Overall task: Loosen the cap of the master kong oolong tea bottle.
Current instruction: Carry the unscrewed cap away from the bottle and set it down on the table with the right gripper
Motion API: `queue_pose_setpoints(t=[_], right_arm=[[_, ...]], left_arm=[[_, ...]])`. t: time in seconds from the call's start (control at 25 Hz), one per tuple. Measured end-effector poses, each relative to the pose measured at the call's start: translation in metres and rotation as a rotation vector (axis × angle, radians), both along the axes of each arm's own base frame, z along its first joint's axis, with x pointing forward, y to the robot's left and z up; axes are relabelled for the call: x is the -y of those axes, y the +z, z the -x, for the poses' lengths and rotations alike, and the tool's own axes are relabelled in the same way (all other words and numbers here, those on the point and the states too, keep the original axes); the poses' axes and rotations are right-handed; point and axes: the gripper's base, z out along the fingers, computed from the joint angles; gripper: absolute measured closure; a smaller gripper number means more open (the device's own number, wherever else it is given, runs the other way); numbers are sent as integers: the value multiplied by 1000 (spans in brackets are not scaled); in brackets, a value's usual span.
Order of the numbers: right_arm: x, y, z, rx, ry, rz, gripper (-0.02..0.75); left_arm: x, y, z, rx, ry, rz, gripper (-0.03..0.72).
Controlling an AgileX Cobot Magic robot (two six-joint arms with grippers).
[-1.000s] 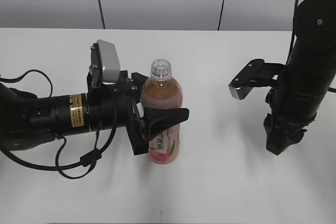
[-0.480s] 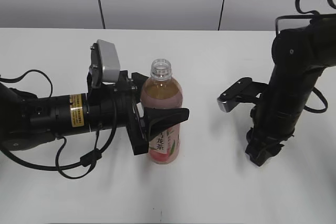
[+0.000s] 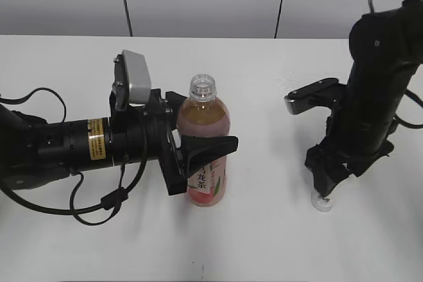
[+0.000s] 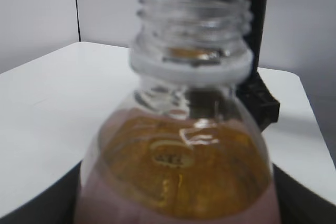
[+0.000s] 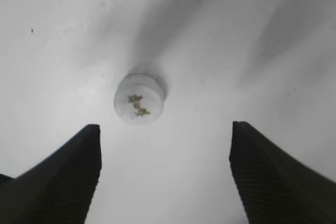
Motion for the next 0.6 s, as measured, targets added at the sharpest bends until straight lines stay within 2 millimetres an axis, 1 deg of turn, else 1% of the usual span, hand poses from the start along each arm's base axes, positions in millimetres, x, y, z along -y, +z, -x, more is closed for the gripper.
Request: queue_pose_setpoints(t=[0.12,0.28,0.36,0.44,0.52,0.6], right_arm=[[6,29,9,17,-61,23,167],[14,71,27,38,-122,22,170],[19,95,40,72,-130,6,171],[24,113,53,126,-136,-20,171],[31,129,71,176,-140,-44,171],[38,140,89,221,-142,-65,171]], left_arm=[[0,0,0,0,0,0,233],[0,0,0,0,0,-1,233],[0,0,0,0,0,-1,233],[0,0,0,0,0,-1,233],[0,0,0,0,0,-1,233],[0,0,0,0,0,-2,233]])
